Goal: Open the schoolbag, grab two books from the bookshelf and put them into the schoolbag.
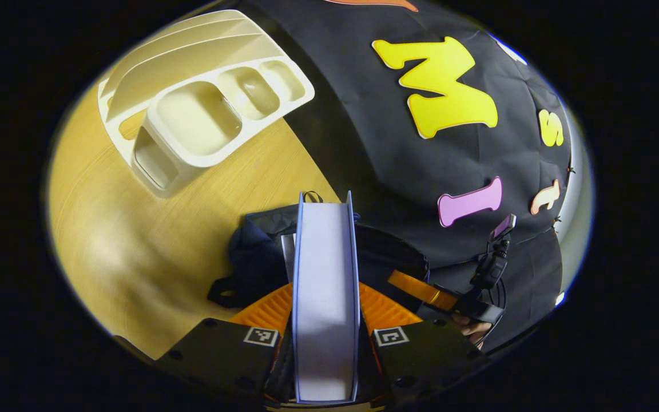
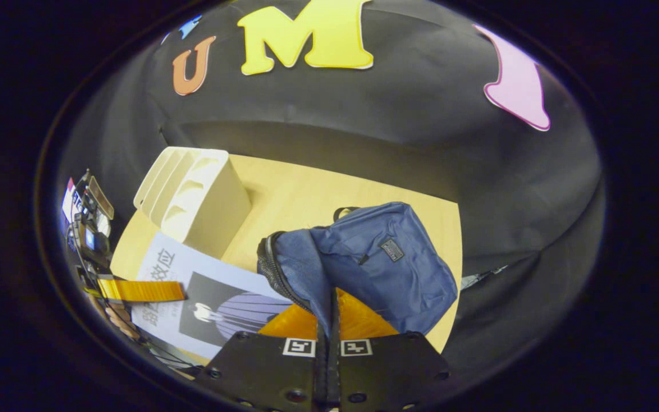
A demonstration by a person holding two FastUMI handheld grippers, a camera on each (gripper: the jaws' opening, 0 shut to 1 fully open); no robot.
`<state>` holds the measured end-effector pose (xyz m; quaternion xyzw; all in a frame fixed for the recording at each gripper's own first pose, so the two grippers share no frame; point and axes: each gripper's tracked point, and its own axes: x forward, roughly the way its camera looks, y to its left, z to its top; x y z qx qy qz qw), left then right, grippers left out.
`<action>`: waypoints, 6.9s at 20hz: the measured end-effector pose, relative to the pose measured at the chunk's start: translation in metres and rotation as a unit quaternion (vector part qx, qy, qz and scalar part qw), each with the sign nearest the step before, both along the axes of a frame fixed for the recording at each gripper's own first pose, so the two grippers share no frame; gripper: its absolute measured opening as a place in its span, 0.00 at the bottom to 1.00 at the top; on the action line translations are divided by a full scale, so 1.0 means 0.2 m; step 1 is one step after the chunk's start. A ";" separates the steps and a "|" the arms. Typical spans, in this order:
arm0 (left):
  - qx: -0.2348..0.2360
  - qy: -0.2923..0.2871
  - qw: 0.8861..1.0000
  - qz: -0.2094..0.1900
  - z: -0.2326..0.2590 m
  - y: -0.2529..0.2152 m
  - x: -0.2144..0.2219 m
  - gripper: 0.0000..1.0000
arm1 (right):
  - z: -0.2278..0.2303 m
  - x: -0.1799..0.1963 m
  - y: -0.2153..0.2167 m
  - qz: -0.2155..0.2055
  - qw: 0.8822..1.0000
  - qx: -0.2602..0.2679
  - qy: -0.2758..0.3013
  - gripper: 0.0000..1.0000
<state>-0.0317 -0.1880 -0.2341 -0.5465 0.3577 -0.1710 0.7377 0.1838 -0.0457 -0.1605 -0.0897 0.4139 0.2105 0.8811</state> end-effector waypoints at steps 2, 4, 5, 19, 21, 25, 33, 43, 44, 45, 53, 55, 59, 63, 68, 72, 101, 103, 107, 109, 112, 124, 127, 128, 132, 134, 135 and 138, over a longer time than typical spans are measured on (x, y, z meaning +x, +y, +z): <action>-0.004 -0.003 1.000 0.016 -0.03 -0.06 0.04 0.47 | 0.02 0.00 0.03 0.008 1.000 0.001 -0.003 0.01; -0.014 0.007 0.999 0.042 -0.08 -0.16 0.13 0.47 | 0.01 -0.02 0.06 0.023 1.000 0.002 -0.003 0.01; -0.022 0.008 0.998 0.053 -0.09 -0.21 0.16 0.47 | 0.01 -0.03 0.07 0.031 1.000 0.001 -0.001 0.01; -0.131 -0.037 0.984 0.114 -0.29 -0.72 0.55 0.42 | 0.00 -0.10 0.18 0.133 0.991 -0.019 -0.015 0.01; -0.147 -0.043 0.981 0.117 -0.32 -0.79 0.59 0.47 | 0.00 -0.10 0.20 0.137 0.990 -0.019 -0.013 0.01; -0.177 -0.056 0.975 0.122 -0.36 -0.86 0.70 0.47 | 0.00 -0.09 0.21 0.148 0.988 -0.029 -0.018 0.01; -0.203 -0.034 0.968 0.144 -0.38 -0.91 0.81 0.48 | 0.02 -0.02 0.12 0.106 0.994 -0.001 -0.014 0.01; -0.128 0.008 0.985 0.119 -0.38 -0.77 0.68 0.82 | 0.02 0.01 0.04 0.078 0.997 0.019 -0.016 0.01; -0.111 0.012 0.987 0.114 -0.39 -0.74 0.66 0.83 | 0.01 -0.01 0.04 0.076 0.997 0.024 -0.012 0.01; -0.098 0.017 0.989 0.111 -0.40 -0.71 0.63 0.83 | 0.00 -0.01 0.03 0.073 0.997 0.027 -0.009 0.01; -0.004 -0.020 0.996 0.085 -0.16 -0.44 0.44 0.83 | -0.07 -0.01 -0.03 0.033 0.997 0.065 0.013 0.01; 0.041 -0.018 0.996 0.076 -0.13 -0.34 0.38 0.83 | -0.08 -0.01 -0.04 0.024 0.997 0.075 0.012 0.01; 0.107 -0.018 0.992 0.060 -0.02 -0.16 0.25 0.83 | -0.10 -0.03 -0.03 0.001 0.994 0.102 0.029 0.02; 0.171 -0.039 0.983 0.047 0.15 0.02 0.05 0.84 | -0.12 -0.03 -0.05 -0.010 0.994 0.112 0.016 0.02; 0.244 -0.082 0.966 0.028 0.35 0.23 -0.01 0.83 | -0.16 -0.05 -0.03 -0.051 0.991 0.127 0.001 0.02; 0.303 -0.128 0.944 0.033 0.53 0.50 0.02 0.83 | -0.22 -0.12 0.03 -0.081 0.990 0.110 -0.017 0.02; 0.484 -0.236 0.831 0.136 1.18 1.53 -0.17 0.82 | 0.69 -0.81 0.13 -0.177 0.940 0.103 -0.271 0.96; 0.488 -0.242 0.826 0.150 1.22 1.54 -0.17 0.83 | 0.81 -0.87 0.07 -0.202 0.930 0.101 -0.291 0.96; 0.475 -0.257 0.827 0.158 1.27 1.51 -0.18 0.82 | 0.92 -1.02 0.13 -0.204 0.922 0.112 -0.309 0.94; 0.480 -0.255 0.823 0.164 1.27 1.52 -0.20 0.82 | 0.96 -1.05 0.14 -0.193 0.920 0.104 -0.326 0.95; 0.479 -0.251 0.826 0.163 1.25 1.49 -0.20 0.82 | 0.99 -1.05 0.21 -0.175 0.919 0.104 -0.339 0.99; 0.486 -0.257 0.821 0.155 1.26 1.47 -0.13 0.83 | 1.09 -0.94 0.44 -0.136 0.923 0.111 -0.343 0.99; 0.484 -0.264 0.821 0.152 1.27 1.46 -0.13 0.83 | 1.10 -0.94 0.44 -0.134 0.923 0.107 -0.346 0.94; 0.482 -0.268 0.821 0.149 1.27 1.46 -0.14 0.82 | 1.09 -0.94 0.45 -0.132 0.924 0.107 -0.343 0.96; 0.493 -0.283 0.811 0.140 1.27 1.44 -0.17 0.83 | 1.07 -0.95 0.47 -0.129 0.927 0.101 -0.338 0.99; 0.496 -0.292 0.807 0.132 1.27 1.42 -0.18 0.82 | 1.06 -0.96 0.48 -0.127 0.928 0.099 -0.335 0.96; 0.500 -0.297 0.802 0.139 1.30 1.44 -0.19 0.83 | 1.06 -0.96 0.49 -0.125 0.929 0.097 -0.335 0.96; 0.497 -0.304 0.801 0.139 1.31 1.41 -0.22 0.86 | 1.06 -0.96 0.51 -0.122 0.930 0.096 -0.332 0.99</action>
